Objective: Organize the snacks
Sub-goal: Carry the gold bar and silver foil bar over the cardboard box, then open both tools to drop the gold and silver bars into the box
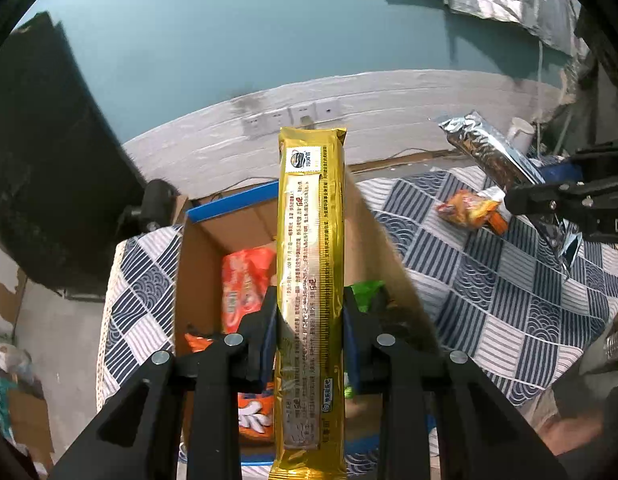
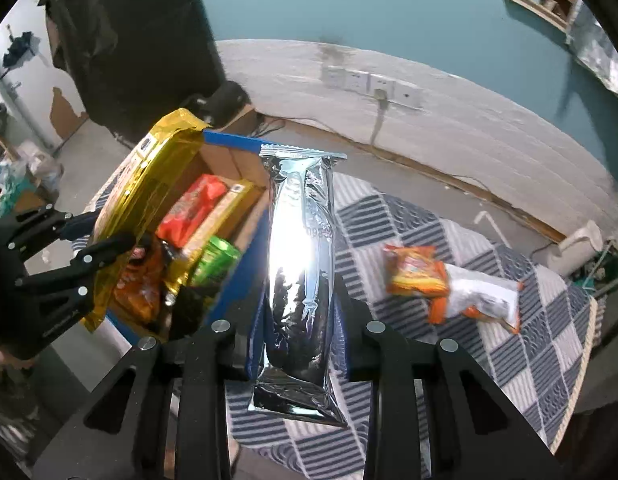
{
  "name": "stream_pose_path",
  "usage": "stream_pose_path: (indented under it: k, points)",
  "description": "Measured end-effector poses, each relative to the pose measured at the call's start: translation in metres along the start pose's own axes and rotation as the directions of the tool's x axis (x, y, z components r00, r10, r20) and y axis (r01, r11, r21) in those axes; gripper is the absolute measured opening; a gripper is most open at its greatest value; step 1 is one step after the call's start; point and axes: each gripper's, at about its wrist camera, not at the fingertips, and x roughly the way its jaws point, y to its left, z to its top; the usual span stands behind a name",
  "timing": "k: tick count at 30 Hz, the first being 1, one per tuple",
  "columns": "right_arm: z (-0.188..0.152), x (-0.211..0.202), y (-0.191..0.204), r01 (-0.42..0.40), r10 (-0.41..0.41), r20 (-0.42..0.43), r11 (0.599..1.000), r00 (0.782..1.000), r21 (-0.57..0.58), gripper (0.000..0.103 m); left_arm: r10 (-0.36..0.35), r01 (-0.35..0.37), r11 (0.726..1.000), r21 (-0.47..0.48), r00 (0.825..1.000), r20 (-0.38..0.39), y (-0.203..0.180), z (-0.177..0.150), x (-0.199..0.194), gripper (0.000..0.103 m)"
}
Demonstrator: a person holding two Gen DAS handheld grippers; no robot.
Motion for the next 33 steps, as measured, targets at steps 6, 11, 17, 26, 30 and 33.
stream_pose_path:
  k: [6,11,17,26,30,33]
  points:
    - [0.012,0.026,0.025,-0.033,0.032,-0.037,0.999,0.999,-0.025,0.027,0.022,-0.024,0.998,-0.063,0.999,-0.038,0.031,-0.009,0.017,0.028]
    - [0.020,0.044,0.043,-0.058,0.055,-0.059,0.997,0.997,-0.043,0.028,0.017,-0.023,0.994,-0.102,0.998,-0.061,0.048,-0.016,0.030,0.028]
    - [0.029,0.065,0.067,-0.072,0.066,-0.088,0.995,0.994,-0.073,0.028,0.015,-0.025,0.992,-0.122,0.996,-0.083,0.062,-0.024,0.042,0.029]
    - [0.033,0.081,0.083,-0.099,0.090,-0.106,0.992,0.990,-0.083,0.029,0.019,-0.029,0.990,-0.136,0.997,-0.077,0.070,-0.029,0.046,0.036]
    - [0.035,0.077,0.081,-0.089,0.083,-0.088,0.994,0.993,-0.065,0.045,0.054,-0.059,0.993,-0.106,0.997,-0.051,0.066,-0.027,0.041,0.064]
    - [0.035,0.073,0.079,-0.077,0.071,-0.082,0.995,0.994,-0.069,0.045,0.079,-0.082,0.993,-0.080,0.996,-0.034,0.062,-0.025,0.036,0.070]
